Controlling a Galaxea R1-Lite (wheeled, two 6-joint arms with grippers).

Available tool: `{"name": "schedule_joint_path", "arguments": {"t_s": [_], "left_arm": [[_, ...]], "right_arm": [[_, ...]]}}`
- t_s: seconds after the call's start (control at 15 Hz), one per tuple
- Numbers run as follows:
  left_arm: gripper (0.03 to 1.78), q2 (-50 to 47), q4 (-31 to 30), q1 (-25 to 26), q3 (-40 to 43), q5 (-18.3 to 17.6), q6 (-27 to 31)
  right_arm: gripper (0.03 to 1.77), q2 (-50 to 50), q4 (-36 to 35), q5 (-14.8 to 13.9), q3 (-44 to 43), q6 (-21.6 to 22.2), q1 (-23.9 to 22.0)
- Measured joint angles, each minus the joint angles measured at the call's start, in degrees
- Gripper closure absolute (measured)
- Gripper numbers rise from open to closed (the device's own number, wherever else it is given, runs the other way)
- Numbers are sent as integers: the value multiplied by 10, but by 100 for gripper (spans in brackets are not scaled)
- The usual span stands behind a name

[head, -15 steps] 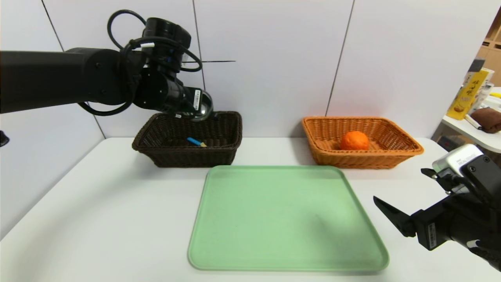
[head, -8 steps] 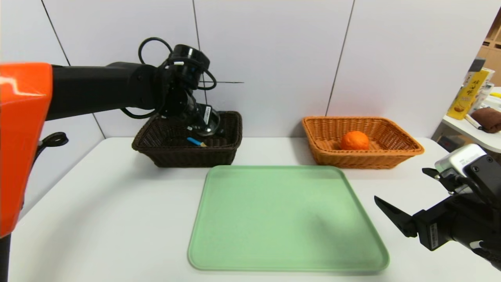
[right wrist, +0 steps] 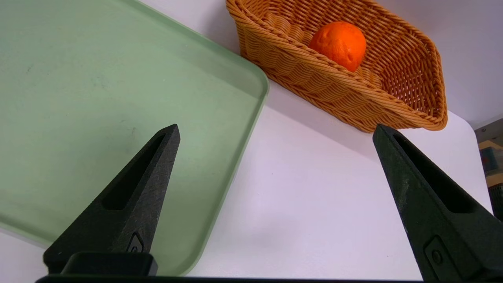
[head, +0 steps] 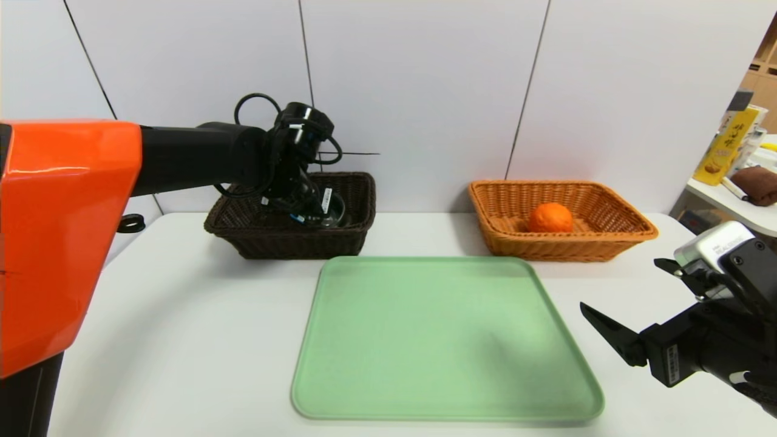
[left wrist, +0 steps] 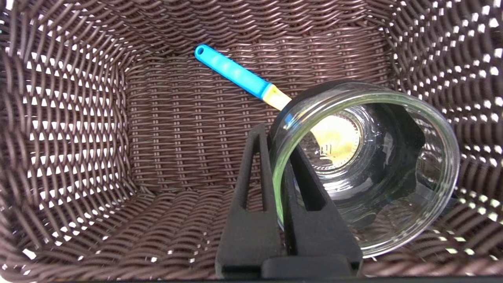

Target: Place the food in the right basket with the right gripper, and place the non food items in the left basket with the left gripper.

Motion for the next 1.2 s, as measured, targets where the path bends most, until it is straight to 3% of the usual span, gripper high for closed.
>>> {"name": "schedule_joint_path", "arguments": {"t_s": [0.13, 0.2, 0.47, 0.73, 1.0, 1.2], "left_arm": [[170, 3, 0, 1, 0, 1, 0], [162, 4, -2, 1, -1, 2, -2], [100, 5, -13, 1, -1, 3, -3], [64, 1, -27, 1, 2, 3, -10], [43, -28, -29, 0, 18, 5, -22], [33, -84, -64, -5, 93, 3, -19]], "right_arm": [[11, 0, 0, 0, 0, -1, 0], [11, 0, 0, 0, 1, -1, 0], [11, 3, 0, 0, 2, -2, 0], [11, 5, 0, 0, 2, -2, 1], [11, 6, 0, 0, 3, -2, 1], [11, 9, 0, 0, -3, -3, 1]]}}
